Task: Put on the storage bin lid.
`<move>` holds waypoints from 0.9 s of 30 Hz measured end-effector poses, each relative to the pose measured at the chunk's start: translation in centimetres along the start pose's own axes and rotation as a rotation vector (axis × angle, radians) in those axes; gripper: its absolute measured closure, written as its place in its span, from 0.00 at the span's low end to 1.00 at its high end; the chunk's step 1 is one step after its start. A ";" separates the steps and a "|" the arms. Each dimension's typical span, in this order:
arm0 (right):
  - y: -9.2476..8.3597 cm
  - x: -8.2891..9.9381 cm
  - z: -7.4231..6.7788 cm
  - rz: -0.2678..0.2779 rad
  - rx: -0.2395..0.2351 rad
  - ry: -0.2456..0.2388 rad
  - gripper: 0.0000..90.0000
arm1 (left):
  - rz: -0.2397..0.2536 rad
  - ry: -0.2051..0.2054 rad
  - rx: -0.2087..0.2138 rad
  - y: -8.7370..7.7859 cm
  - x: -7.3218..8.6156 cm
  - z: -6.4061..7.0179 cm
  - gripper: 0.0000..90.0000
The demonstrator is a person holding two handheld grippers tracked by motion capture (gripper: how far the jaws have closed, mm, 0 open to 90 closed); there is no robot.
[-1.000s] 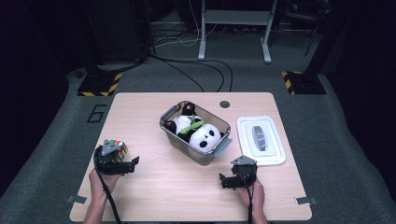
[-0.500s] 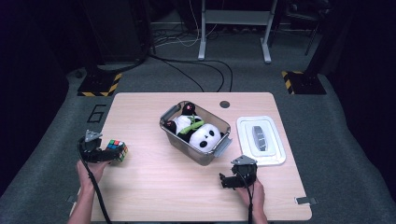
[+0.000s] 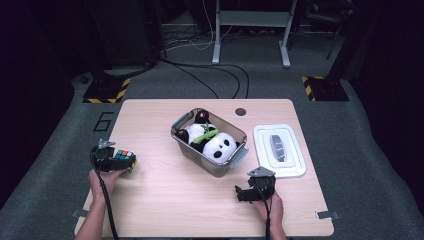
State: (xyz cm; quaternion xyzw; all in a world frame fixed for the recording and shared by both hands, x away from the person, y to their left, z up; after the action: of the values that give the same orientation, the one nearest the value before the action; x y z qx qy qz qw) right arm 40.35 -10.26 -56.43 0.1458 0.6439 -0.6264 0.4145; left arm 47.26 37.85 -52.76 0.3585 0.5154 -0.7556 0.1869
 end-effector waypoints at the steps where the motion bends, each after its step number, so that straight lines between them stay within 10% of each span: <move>1: 0.0 0.0 0.0 0.000 0.000 0.000 0.01 | 0.001 0.006 -0.009 0.2 0.2 0.0 0.09; 6: 0.0 0.0 0.0 0.001 0.000 -0.002 0.01 | -0.028 0.006 -0.023 1.1 1.3 -0.3 0.36; 27: 0.0 0.0 0.0 0.002 0.000 -0.003 0.01 | -0.003 0.052 0.022 0.1 0.2 2.0 0.38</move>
State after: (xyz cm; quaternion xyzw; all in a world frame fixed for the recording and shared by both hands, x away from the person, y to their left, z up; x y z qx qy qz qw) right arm 40.38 -10.28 -56.43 0.1455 0.6432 -0.6263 0.4158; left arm 46.50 36.01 -52.58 0.3794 0.5122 -0.7519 0.1683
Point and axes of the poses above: each handheld gripper's, and its own axes: y roughly forward along the jaws, x roughly out of its underside, z roughly to its right, the point moved 5 cm from there along y, roughly forward along the jaws, and after that the axes turned 11 degrees about x, right-handed, at the moved point
